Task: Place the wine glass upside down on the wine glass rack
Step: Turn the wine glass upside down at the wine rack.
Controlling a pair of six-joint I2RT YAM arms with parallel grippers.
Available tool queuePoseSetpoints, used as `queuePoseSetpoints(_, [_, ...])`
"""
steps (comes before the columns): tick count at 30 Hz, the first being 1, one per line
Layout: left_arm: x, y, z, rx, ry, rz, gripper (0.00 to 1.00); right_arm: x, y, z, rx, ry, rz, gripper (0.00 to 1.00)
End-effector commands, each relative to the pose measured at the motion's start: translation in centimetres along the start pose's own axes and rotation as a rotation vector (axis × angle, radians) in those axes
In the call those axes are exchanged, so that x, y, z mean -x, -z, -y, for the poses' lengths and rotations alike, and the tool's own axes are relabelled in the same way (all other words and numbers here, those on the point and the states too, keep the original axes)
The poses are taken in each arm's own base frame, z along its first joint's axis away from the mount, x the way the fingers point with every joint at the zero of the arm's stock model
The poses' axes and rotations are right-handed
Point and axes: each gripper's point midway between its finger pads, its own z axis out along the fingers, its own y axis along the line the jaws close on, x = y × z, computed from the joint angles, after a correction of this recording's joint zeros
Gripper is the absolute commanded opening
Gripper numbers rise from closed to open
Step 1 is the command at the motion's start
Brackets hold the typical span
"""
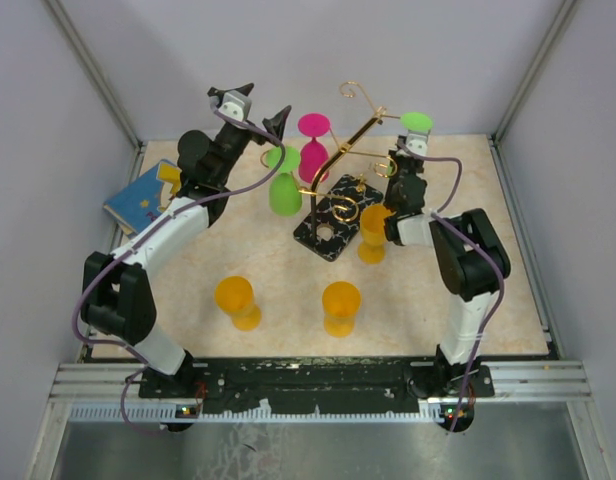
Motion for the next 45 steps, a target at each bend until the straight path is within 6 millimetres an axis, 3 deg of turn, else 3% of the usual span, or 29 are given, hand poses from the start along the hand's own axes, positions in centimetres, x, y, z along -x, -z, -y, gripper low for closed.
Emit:
queuePoseSetpoints(1, [0.6, -0.4, -0.3, -0.008, 0.001, 0.034, 0.99, -1.0, 0.3, 0.0, -0.056, -0.005, -0.020, 0.05])
queuePoseSetpoints(15, [0.3, -0.6, -0.2, -0.014, 0.009, 0.037, 0.99, -0.5, 1.6, 1.4, -0.181, 0.010, -0.041, 0.05])
queuePoseSetpoints(31, [0.5, -0.1, -0.1, -0.022, 0.020, 0.041, 0.99, -1.3, 1.8, 3.3, -0.349, 0.059, -0.115, 0.05])
queuePoseSetpoints(45, [0.7, 0.4, 0.0, -0.020, 0.028, 0.045, 0.99, 0.2, 4.3, 2.7, -0.285, 0.054, -0.139, 0.06])
